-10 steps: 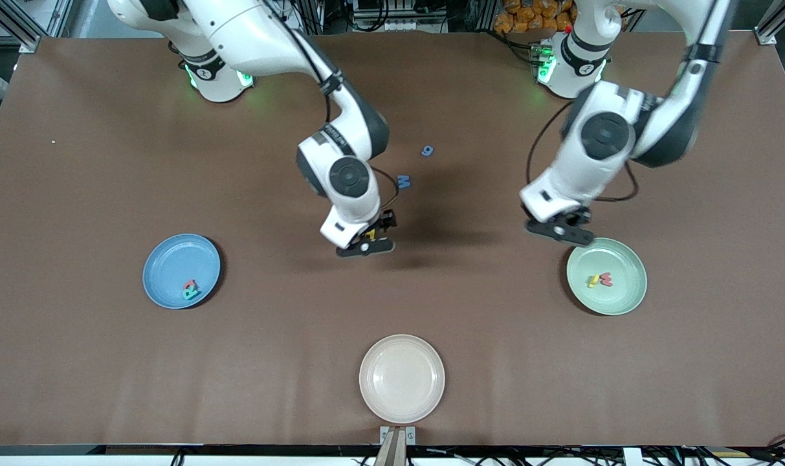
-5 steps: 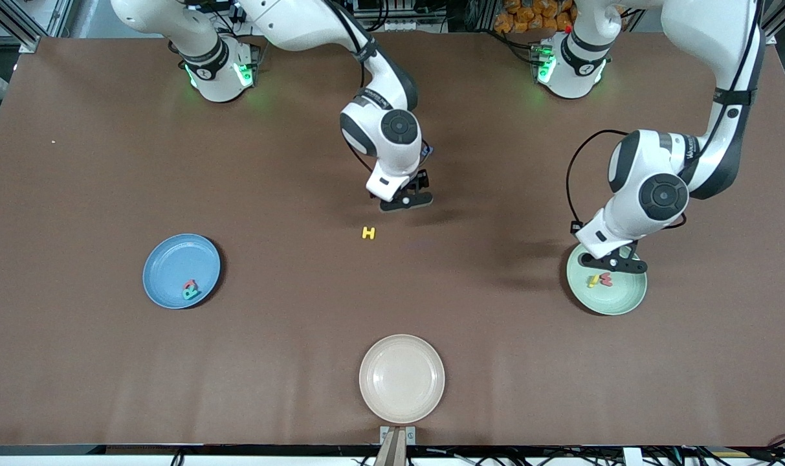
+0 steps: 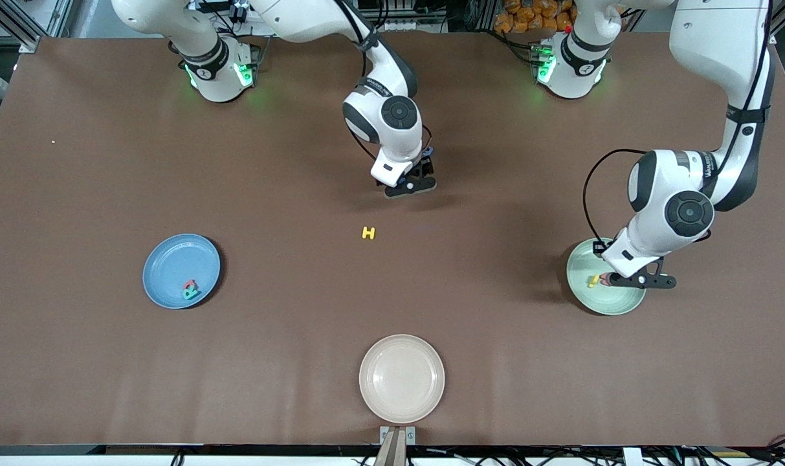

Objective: Sort uppercase to blue plate, lowercase to green plate
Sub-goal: 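Place the blue m on the green plate while the right gripper reaches W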

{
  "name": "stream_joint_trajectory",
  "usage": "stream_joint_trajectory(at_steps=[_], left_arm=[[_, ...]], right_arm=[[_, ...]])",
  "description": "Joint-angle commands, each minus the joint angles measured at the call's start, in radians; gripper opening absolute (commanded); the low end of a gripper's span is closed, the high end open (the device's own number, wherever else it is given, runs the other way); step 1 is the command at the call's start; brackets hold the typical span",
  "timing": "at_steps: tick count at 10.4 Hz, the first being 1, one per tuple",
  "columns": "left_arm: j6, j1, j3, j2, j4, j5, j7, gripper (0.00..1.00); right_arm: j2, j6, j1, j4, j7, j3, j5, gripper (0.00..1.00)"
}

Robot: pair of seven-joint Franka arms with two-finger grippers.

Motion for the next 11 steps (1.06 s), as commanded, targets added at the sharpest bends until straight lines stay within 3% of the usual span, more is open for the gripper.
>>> stream_joint_trajectory(at_steps=[1,7,11], left_arm=[[0.001,-0.012,0.031,0.005,0.026,-0.027,0.030,1.00],[-0.032,-0.030,0.056,-0.099,0.046,-0.104,0.021,1.00],[-0.218,-0.105,0.058,-0.179,0.105,-0.108,0.015,1.00]], right_arm=[[-0.043,0.050,0.010,-0.088,0.004,0.004,0.022,1.00],[-0.032,0.056,0.033,-0.082,0.065,0.003,0.022,1.00],[-0.023,0.056,0.040,-0.065,0.092,0.000,0.019,1.00]])
